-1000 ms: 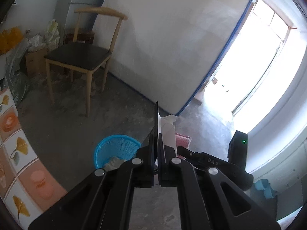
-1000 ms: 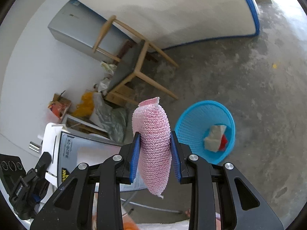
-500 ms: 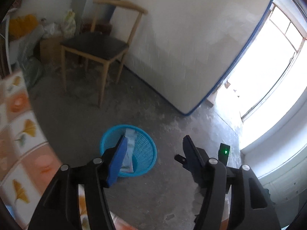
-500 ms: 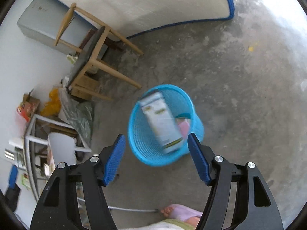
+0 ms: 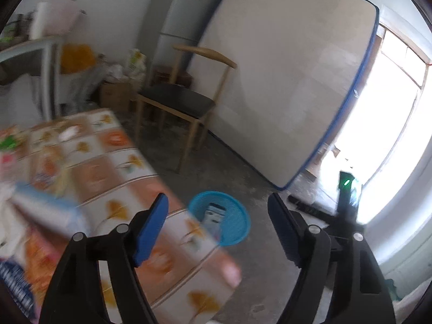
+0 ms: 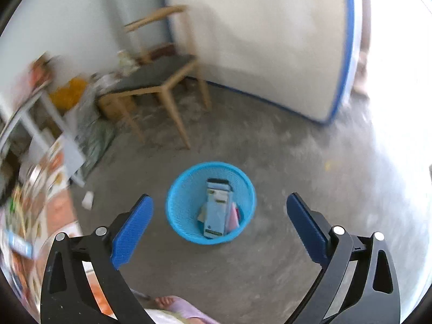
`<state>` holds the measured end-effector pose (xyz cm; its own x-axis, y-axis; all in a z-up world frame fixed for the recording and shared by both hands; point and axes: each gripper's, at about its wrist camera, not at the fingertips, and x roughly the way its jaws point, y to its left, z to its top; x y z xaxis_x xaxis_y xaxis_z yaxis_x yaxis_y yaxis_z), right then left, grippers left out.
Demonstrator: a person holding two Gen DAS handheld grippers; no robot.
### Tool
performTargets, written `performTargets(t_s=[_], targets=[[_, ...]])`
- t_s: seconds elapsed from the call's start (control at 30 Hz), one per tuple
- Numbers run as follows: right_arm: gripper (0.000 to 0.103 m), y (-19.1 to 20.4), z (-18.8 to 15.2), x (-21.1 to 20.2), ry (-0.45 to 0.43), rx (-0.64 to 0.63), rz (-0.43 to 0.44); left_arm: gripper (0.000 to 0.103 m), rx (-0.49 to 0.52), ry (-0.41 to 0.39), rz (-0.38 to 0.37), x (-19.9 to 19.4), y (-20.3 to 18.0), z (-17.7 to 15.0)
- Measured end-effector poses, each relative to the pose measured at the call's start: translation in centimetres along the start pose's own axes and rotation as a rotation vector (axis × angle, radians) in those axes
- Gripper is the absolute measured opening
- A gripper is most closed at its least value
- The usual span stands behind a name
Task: Collect trash
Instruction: 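Move both tools back over the table toward the white tissues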
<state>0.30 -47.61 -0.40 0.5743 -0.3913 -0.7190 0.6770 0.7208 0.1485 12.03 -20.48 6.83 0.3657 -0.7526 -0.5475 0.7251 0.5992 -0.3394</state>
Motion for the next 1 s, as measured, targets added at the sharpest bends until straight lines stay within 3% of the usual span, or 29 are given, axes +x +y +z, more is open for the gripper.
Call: performTargets(t_s=[0.07,0.2,0.37,0.57,0.8,1.0], targets=[[0.095,2.4,0.2,-1.1,-0.022,-0.060,0.056,0.075,-0.008,-0.033,0.058,-2.7,1.7,-1.6],[0.095,7.8,0.1,-2.6,-0.005,-0.152,0.284,0.075,-0.045,-0.087,0.176,-7.2,5.0,-4.5],[0.094,14.0,-0.7,-3.0,0.094,-0.181,0.532,0.075,-0.124,-0.178,0.318,-12.0,9.0,-7.0],[0.078,22.4,-1.8,-4.0,0.230,-0.255,0.737,0.075,-0.135,-0.226,0.476,-14.8,12.6,-8.9],[0.062,28.7,-2.2,-5.3,0.296,-0.339,0.836,0.075,-0.180,-0.207,0.494,-13.6,16.6,-7.4],[0.057,31.4,-1.9,-5.0,0.352,-0.321,0.893,0.057,-0.225,-0.116,0.470,-8.9,19.9,-5.1]])
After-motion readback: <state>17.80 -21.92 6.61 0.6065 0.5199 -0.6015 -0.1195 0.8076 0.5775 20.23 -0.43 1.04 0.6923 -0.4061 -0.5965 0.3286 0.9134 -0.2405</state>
